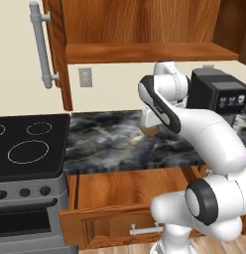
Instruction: Organize the utensils by type. Pick up the wooden spoons from the counter and place them in the open cabinet. Then pick up the metallic utensils from the counter and place them in the open drawer.
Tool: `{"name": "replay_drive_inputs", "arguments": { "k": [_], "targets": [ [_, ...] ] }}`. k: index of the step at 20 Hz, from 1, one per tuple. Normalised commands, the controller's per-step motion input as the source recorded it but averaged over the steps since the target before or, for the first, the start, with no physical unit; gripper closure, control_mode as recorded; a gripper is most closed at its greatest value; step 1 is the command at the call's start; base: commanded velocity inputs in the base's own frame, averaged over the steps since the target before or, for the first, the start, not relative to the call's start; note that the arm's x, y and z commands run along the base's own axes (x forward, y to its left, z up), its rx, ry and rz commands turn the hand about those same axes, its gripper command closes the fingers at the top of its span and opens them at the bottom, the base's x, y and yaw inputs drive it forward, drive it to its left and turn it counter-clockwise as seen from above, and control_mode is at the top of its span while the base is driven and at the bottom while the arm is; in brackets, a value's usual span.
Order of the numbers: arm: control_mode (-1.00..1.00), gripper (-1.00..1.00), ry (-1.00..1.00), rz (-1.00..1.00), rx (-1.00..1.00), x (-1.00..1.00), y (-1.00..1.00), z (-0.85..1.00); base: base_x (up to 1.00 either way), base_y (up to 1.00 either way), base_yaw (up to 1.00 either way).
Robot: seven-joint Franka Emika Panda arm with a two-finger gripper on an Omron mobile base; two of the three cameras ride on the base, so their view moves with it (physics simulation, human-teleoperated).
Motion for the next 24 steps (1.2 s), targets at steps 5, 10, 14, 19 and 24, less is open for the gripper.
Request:
{"name": "replay_drive_inputs", "arguments": {
  "k": [5,10,14,19,24],
  "targets": [
    [1.0,1.0,0.0,0.0,0.0,0.0,0.0,0.0,0.24,0.0,0.0],
    [1.0,1.0,0.0,0.0,0.0,0.0,0.0,0.0,0.02,0.0,0.0],
    [1.0,1.0,0.0,0.0,0.0,0.0,0.0,0.0,0.0,0.0,0.0],
    [1.0,1.0,0.0,0.0,0.0,0.0,0.0,0.0,0.0,0.0,0.0],
    [1.0,1.0,0.0,0.0,0.0,0.0,0.0,0.0,0.0,0.0,0.0]
  ]
}}
